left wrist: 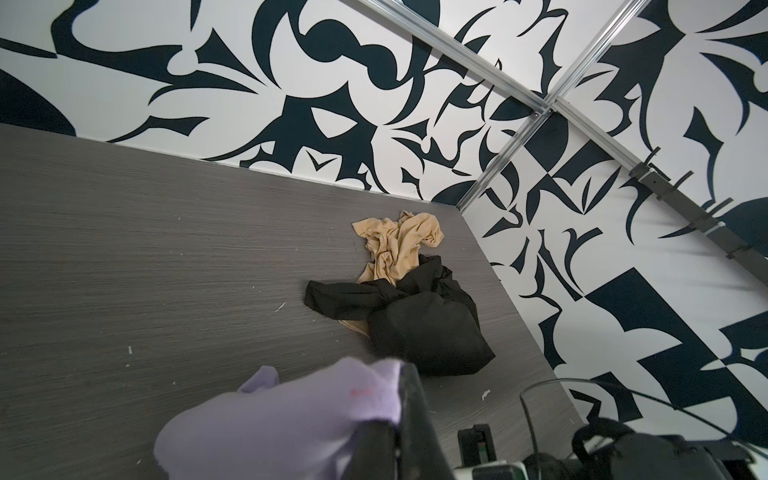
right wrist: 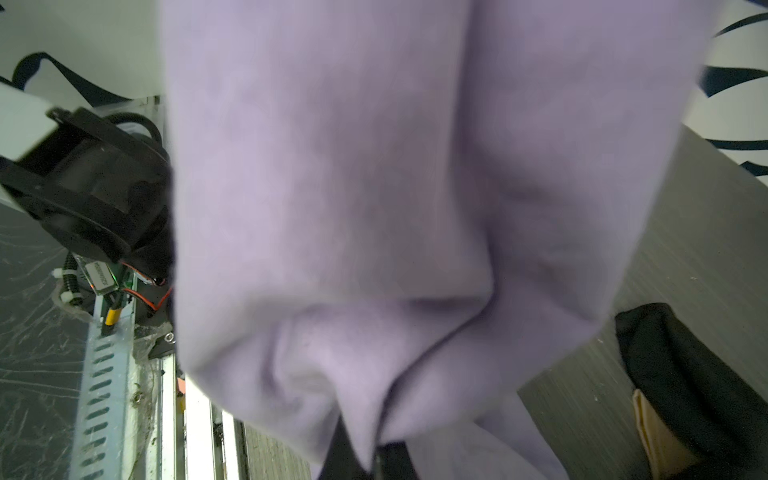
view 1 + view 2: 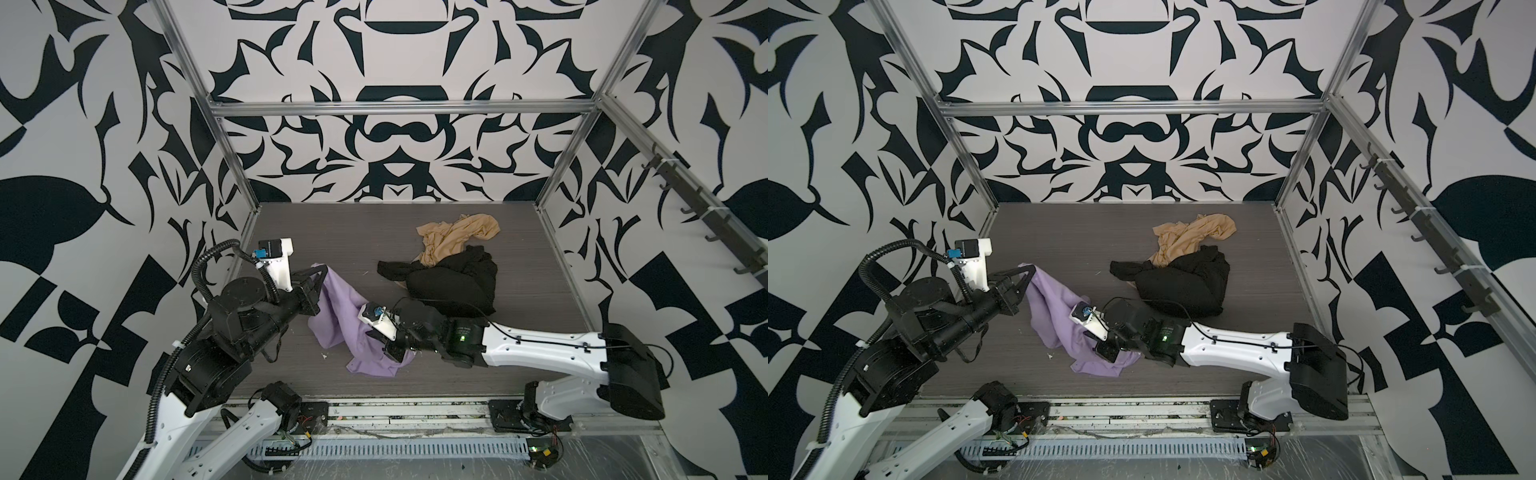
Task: Pick out a specific cloth from the pile
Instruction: 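Lower the lavender shirt onto the table nearer the robot with both grippers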
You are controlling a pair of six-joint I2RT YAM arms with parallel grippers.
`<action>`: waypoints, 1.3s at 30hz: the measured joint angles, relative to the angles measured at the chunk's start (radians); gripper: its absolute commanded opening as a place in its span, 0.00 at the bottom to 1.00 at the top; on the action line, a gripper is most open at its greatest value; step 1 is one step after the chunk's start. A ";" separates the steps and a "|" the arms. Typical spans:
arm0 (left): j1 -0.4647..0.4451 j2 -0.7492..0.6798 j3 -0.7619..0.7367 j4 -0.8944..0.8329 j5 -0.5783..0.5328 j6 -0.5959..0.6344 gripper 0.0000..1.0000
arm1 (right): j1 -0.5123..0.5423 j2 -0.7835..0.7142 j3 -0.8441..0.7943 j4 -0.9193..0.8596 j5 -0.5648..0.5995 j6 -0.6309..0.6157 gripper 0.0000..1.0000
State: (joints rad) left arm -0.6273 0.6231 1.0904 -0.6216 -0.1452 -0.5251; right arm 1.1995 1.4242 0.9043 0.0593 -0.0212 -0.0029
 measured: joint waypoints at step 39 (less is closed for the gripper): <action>0.000 -0.006 -0.090 -0.020 -0.012 0.027 0.00 | 0.001 0.001 -0.141 0.221 0.063 0.179 0.60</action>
State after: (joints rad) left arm -0.6273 0.6167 1.0000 -0.6415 -0.1570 -0.4980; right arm 1.2003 1.4250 0.7635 0.2806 0.0414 0.1761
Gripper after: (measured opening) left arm 0.049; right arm 0.600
